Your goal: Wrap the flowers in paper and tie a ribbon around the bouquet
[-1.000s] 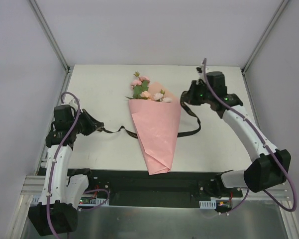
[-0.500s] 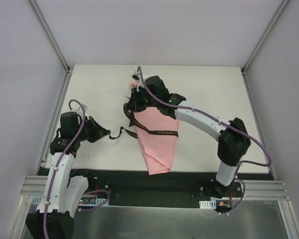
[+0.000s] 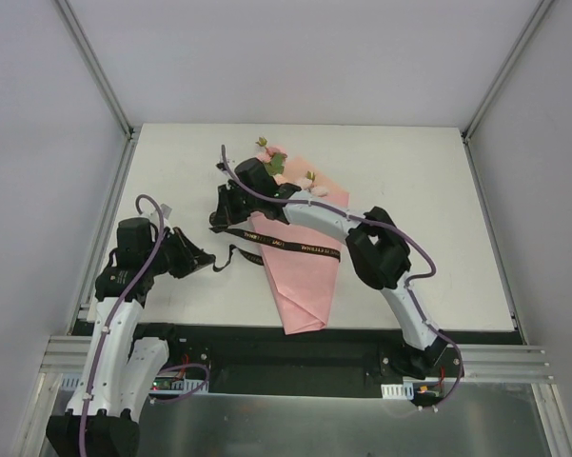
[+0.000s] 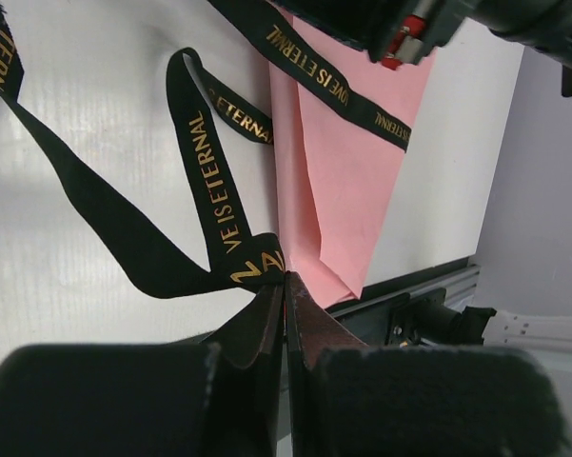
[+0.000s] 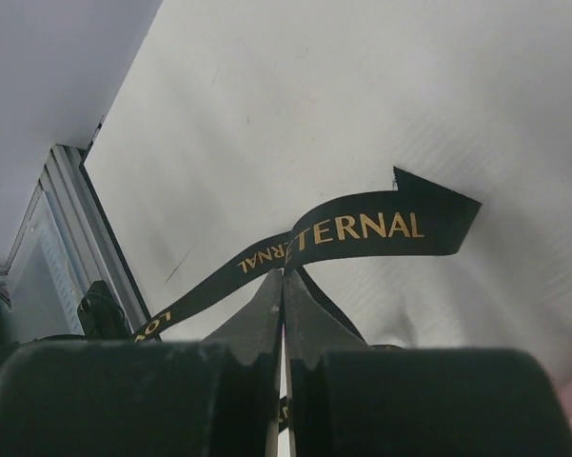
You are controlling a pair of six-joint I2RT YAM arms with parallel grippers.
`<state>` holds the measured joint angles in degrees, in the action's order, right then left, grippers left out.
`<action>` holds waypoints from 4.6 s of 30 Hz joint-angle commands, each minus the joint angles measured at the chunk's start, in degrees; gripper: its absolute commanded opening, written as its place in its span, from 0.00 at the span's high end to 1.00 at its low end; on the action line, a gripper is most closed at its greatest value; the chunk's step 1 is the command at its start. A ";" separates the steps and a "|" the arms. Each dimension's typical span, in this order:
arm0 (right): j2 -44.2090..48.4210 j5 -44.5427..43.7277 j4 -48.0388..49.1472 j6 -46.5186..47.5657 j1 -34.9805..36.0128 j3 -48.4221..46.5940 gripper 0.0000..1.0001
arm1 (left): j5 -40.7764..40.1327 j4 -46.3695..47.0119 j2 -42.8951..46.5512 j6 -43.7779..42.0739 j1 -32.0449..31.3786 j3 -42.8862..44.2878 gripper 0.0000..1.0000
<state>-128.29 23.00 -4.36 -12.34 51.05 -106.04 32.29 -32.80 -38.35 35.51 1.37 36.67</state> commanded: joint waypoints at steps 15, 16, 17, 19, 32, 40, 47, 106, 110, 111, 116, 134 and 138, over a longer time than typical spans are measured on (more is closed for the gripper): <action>24.73 3.82 -13.99 10.30 -9.01 17.38 0.40 | -3.90 1.68 -15.16 4.84 -17.44 20.36 1.00; 27.89 2.76 -15.05 11.97 -10.60 20.40 0.39 | -3.82 1.77 -16.74 4.14 -20.15 21.77 1.00; 30.27 2.40 -15.85 14.42 -12.27 24.09 0.39 | -3.90 1.94 -20.15 3.52 -21.31 24.91 1.00; 36.78 1.61 -16.03 21.28 -16.41 33.06 0.40 | -3.21 1.95 -23.95 1.86 -23.42 28.18 1.00; 39.79 -19.49 -7.06 41.34 -11.15 48.56 0.40 | 5.24 1.77 -51.90 -0.97 -25.89 49.64 1.00; 34.25 -22.65 -6.45 42.22 -7.90 47.77 0.41 | 8.83 1.77 -57.80 -2.72 -25.89 53.86 1.00; 36.70 -29.41 -2.86 40.38 -4.30 51.19 0.76 | 10.16 1.77 -61.14 -3.34 -26.59 55.09 1.00; 47.78 -35.67 9.80 25.00 -7.45 60.42 1.00 | 7.78 0.62 -88.93 -12.48 -35.03 68.91 0.87; 45.76 -36.27 8.85 24.12 -7.80 58.76 1.00 | 8.40 3.17 -83.57 -13.36 -35.29 61.87 0.91; 44.72 -36.54 8.58 23.33 -7.98 58.32 0.99 | 8.75 3.53 -82.69 -13.53 -35.29 60.21 0.91; 40.93 -36.45 5.51 22.97 -9.56 53.84 1.00 | 9.11 3.62 -77.15 -12.05 -33.98 55.72 0.87; 32.30 -29.34 -21.10 19.56 -13.34 34.85 0.51 | -0.04 12.49 -35.58 3.68 -8.84 10.04 0.38; 36.16 -27.76 -25.70 15.26 -13.34 34.75 0.43 | -2.23 13.72 -32.14 10.36 -7.87 4.30 0.33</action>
<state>-98.37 -7.88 -21.67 8.23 37.69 -69.52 32.67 -22.70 -73.25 37.32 -7.03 45.41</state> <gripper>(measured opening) 0.534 0.648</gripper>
